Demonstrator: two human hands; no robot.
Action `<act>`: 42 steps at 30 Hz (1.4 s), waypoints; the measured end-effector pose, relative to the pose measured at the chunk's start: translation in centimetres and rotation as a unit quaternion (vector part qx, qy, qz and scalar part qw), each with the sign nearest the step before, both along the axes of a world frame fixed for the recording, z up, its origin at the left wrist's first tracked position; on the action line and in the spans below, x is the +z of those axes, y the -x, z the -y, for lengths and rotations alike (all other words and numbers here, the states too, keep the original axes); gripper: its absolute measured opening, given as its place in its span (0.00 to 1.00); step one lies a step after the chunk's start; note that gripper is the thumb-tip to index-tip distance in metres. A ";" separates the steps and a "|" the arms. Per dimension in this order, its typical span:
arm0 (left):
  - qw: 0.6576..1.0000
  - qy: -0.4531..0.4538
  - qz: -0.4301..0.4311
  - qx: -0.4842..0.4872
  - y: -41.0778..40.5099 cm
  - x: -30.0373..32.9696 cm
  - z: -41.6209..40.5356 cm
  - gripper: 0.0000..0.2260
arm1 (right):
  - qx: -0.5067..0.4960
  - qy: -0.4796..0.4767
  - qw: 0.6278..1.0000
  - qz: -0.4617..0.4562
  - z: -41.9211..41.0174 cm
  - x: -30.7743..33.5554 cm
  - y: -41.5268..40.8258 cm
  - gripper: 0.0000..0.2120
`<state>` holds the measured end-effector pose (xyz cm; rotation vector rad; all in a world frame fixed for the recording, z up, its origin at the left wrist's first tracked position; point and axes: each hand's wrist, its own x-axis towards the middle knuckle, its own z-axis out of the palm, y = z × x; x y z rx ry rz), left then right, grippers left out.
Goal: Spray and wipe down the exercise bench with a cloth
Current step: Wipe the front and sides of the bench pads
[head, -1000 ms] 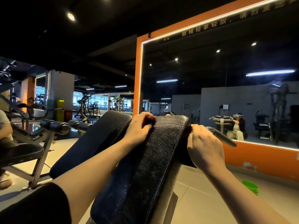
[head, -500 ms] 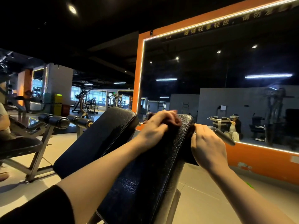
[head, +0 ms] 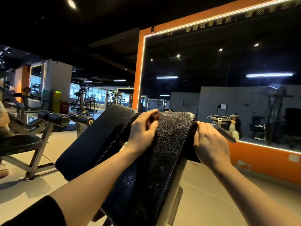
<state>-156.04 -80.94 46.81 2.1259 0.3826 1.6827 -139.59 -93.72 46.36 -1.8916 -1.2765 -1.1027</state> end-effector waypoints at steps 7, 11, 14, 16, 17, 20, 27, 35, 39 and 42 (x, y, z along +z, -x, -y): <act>0.977 -0.106 -0.165 -0.085 -0.9 0.6 2.1 0.23 | 0.015 -0.001 1.000 0.003 0.0 -0.2 -0.1 0.07; 0.956 0.053 -0.153 -0.244 -0.2 0.8 1.6 0.22 | 0.011 0.000 1.000 -0.002 -0.1 0.0 -0.1 0.07; 0.973 -0.080 -0.187 -0.114 -1.4 0.9 2.5 0.20 | 0.011 -0.001 1.000 0.007 -0.1 -0.1 -0.1 0.07; 0.965 -0.161 -0.199 -0.061 -1.3 0.8 2.7 0.19 | 0.013 0.000 1.000 0.005 0.0 -0.1 -0.1 0.07; 0.960 -0.183 -0.202 -0.062 -1.0 0.6 2.4 0.18 | 0.012 0.004 1.000 0.003 0.0 -0.2 -0.1 0.08; 0.959 -0.202 -0.192 -0.048 1.7 -1.8 -1.1 0.18 | 0.004 0.016 1.000 0.000 0.1 0.0 0.0 0.08; 0.952 -0.038 -0.182 0.243 6.9 -3.7 -4.5 0.29 | -0.003 0.012 1.000 -0.004 0.1 0.0 0.3 0.08; 0.989 -0.067 -0.130 0.023 0.0 1.6 1.7 0.21 | -0.002 0.018 1.000 -0.002 0.1 -0.1 0.3 0.08; 0.993 -0.028 -0.107 0.029 0.1 0.4 0.5 0.17 | -0.011 0.017 1.000 0.000 0.1 0.1 0.4 0.08; 0.991 -0.073 -0.115 -0.006 -0.9 0.3 2.1 0.18 | -0.013 0.011 1.000 0.005 0.0 0.0 0.2 0.08</act>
